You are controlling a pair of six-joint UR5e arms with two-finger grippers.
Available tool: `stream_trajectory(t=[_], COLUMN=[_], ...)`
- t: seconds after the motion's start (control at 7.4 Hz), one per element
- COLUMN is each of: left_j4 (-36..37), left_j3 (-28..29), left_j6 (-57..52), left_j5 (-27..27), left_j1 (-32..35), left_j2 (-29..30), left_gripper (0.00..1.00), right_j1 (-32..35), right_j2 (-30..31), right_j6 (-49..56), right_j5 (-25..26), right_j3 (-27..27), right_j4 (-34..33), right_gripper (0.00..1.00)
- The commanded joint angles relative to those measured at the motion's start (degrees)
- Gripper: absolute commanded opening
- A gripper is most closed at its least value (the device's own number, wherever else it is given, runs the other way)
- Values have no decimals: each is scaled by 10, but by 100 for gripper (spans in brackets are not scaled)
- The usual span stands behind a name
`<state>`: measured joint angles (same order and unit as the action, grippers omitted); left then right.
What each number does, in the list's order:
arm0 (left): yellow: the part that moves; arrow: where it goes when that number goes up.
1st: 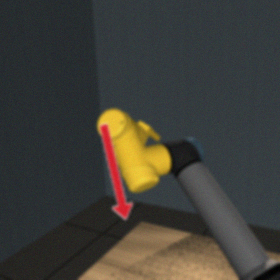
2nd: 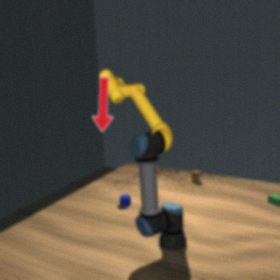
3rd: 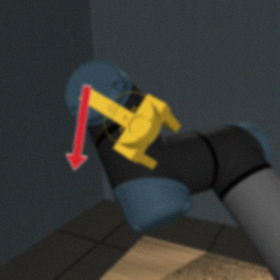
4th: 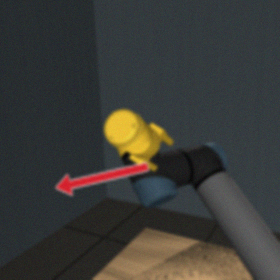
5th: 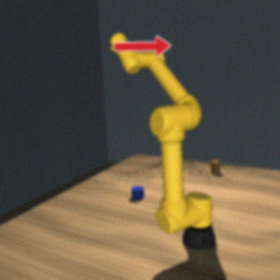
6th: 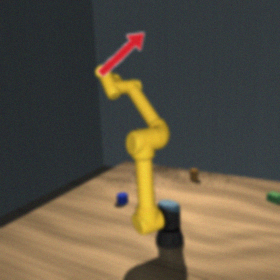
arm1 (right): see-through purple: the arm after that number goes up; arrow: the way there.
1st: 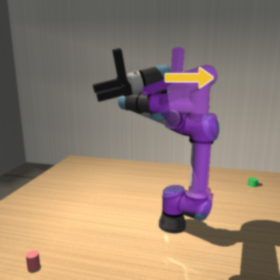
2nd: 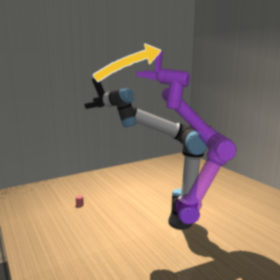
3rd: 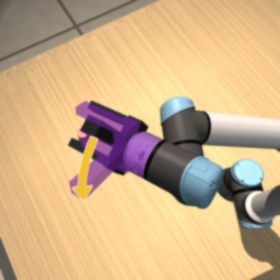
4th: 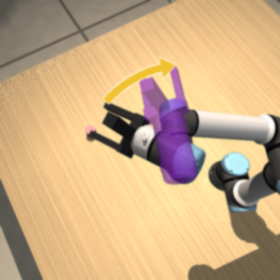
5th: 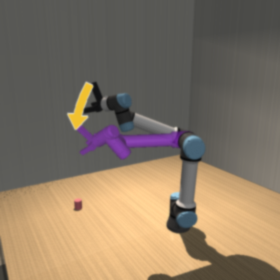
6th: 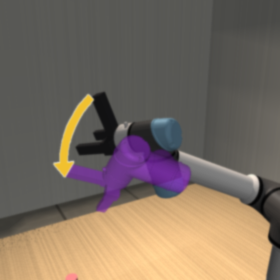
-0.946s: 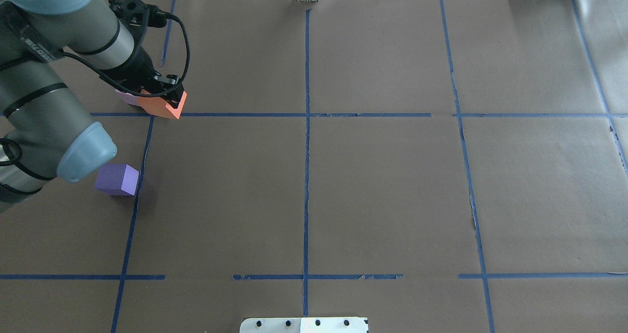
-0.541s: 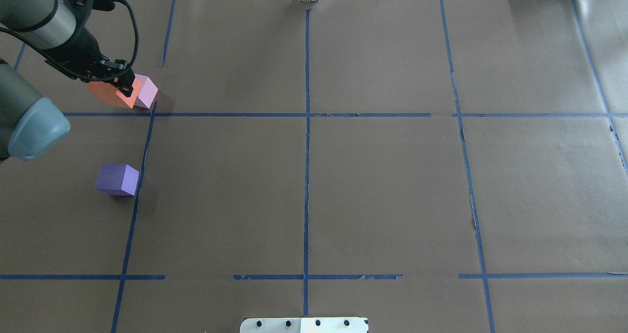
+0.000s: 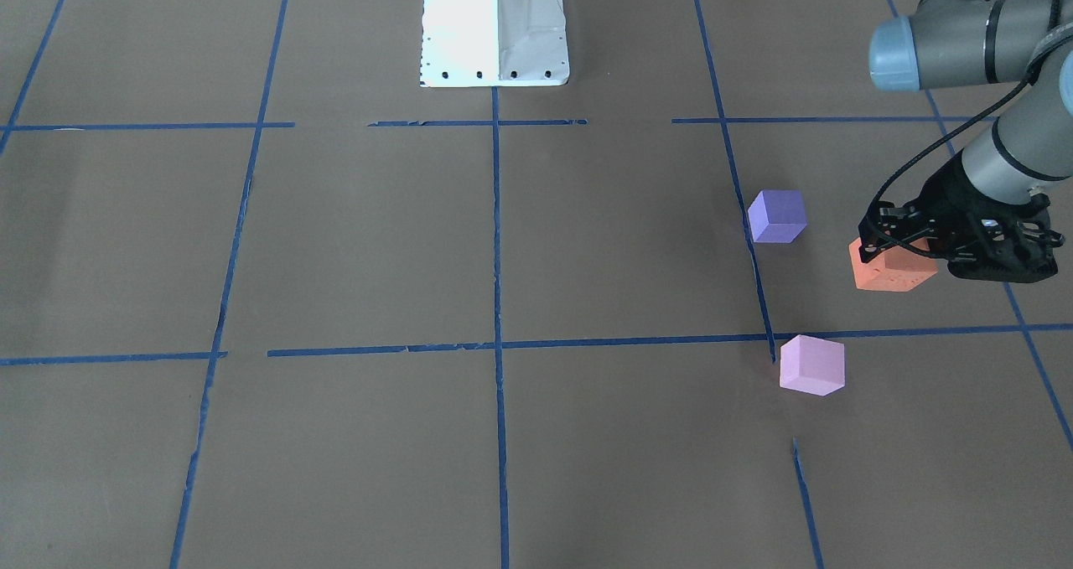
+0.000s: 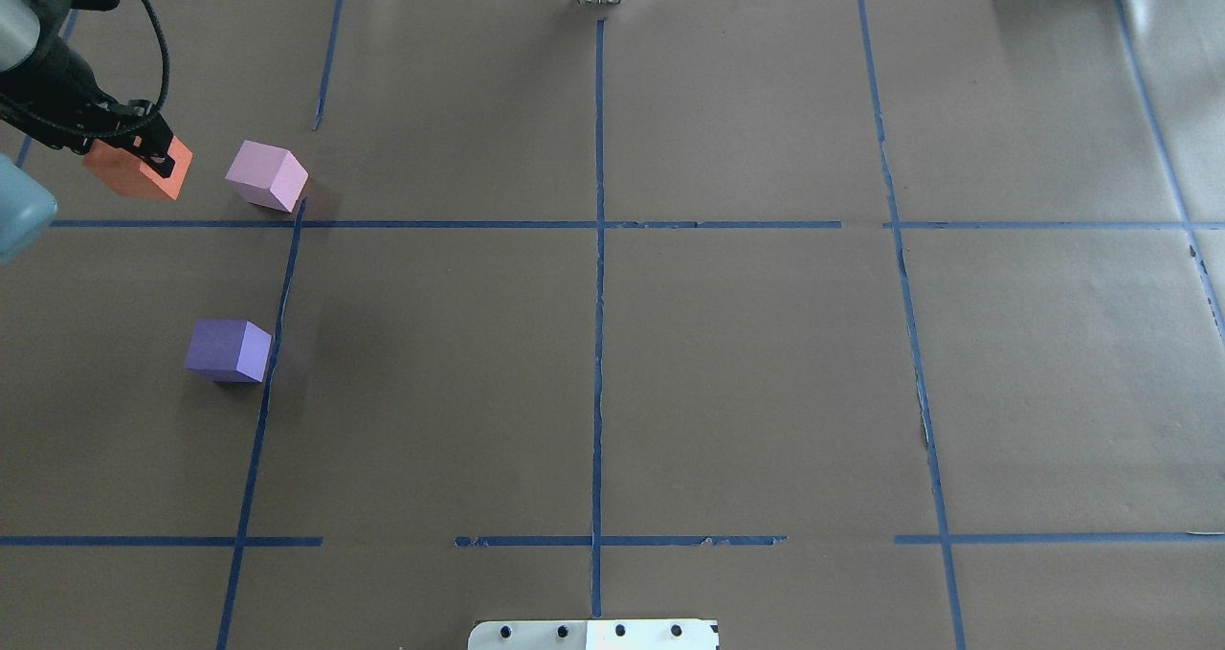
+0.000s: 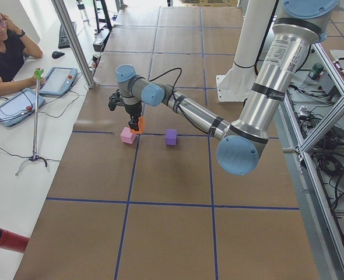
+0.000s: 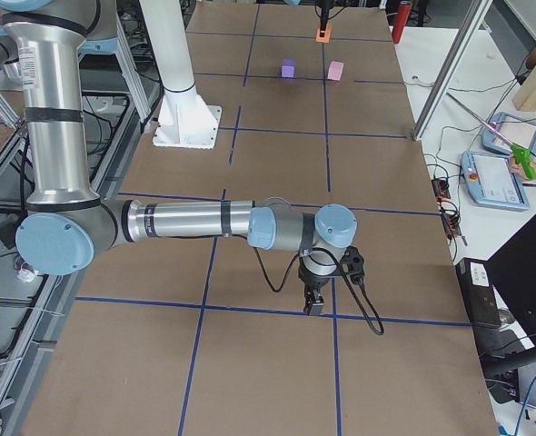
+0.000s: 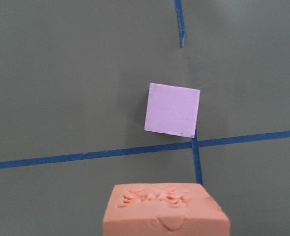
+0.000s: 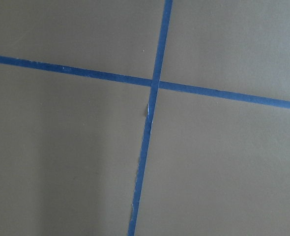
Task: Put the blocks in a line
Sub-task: 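Carry the orange cube with the left gripper toward the pink cube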
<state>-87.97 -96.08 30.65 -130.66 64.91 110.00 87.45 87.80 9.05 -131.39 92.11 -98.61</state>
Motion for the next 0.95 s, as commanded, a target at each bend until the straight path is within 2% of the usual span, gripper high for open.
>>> stream_trajectory(t=[0.0, 0.27, 0.81], left_j4=[-102, -113, -113], left_j3=[60, 64, 66], left_j6=[66, 70, 70], left_j5=[0, 1, 1], left_j1=[-14, -51, -79], left_j2=[4, 4, 6], left_gripper=[1, 1, 1], right_j1=[0, 0, 0], right_j2=[0, 0, 0], right_j6=[0, 0, 0], right_j5=[0, 0, 0], right_j3=[0, 0, 0], right_j4=[0, 0, 0], right_gripper=[100, 100, 100])
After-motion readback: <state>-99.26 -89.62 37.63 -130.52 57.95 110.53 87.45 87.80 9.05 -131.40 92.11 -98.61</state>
